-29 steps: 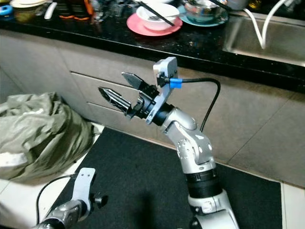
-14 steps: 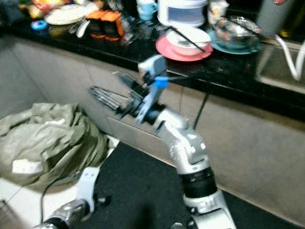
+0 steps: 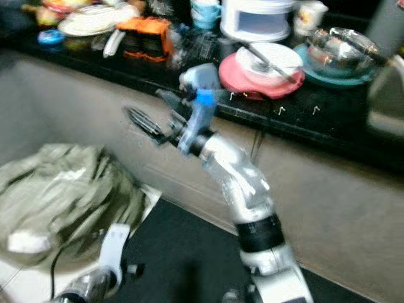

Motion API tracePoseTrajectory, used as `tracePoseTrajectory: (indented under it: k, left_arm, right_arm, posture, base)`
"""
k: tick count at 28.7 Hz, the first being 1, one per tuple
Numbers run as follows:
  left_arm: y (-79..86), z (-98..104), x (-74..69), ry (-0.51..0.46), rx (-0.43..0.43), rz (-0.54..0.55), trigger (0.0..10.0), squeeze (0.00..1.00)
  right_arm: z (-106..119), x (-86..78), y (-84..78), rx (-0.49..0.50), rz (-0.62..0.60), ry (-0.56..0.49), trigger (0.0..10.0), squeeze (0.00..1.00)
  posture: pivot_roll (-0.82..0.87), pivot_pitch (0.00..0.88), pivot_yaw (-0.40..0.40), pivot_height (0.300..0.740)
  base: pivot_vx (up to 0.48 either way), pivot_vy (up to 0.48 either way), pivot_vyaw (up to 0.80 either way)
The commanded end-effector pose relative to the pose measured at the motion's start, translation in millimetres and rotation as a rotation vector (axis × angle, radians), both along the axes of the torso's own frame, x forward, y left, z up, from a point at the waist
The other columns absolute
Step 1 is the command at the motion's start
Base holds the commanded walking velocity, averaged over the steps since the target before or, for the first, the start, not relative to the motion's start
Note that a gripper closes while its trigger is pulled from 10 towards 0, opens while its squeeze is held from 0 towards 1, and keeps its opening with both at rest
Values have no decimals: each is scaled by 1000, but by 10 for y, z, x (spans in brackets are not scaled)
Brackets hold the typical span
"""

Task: Kitchen organization

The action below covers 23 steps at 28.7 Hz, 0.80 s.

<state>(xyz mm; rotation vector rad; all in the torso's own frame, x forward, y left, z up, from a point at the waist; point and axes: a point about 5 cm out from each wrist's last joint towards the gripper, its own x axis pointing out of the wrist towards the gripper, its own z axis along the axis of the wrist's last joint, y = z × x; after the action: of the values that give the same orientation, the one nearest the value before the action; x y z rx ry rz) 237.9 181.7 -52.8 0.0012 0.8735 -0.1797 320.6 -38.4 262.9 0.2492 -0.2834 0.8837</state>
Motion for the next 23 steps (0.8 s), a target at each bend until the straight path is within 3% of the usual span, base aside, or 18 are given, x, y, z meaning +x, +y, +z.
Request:
tracePoseTrajectory:
  k: [1, 4, 17, 23]
  left_arm:
    - [81, -57, -99, 38, 13, 19, 10000, 0]
    - [81, -57, -99, 38, 14, 18, 10000, 0]
    - [72, -56, -99, 37, 12, 3, 10000, 0]
    - [63, -39, -67, 17, -4, 52, 10000, 0]
  right_arm:
    - [-22, -27, 73, -8, 29, 16, 10000, 0]
    - [3, -43, 67, 2, 38, -2, 10000, 0]
    - [229, -149, -9, 31, 146, -108, 10000, 0]
    - [322, -150, -107, 29, 172, -132, 10000, 0]
  posture:
    - [15, 116, 13, 740]
    - [15, 112, 10, 740]
    - [6, 123, 1, 740]
    - [1, 105, -19, 740]
  base:
    - [382, 0, -800]
    - [377, 0, -800]
    - [375, 0, 0]
    - [0, 0, 0]
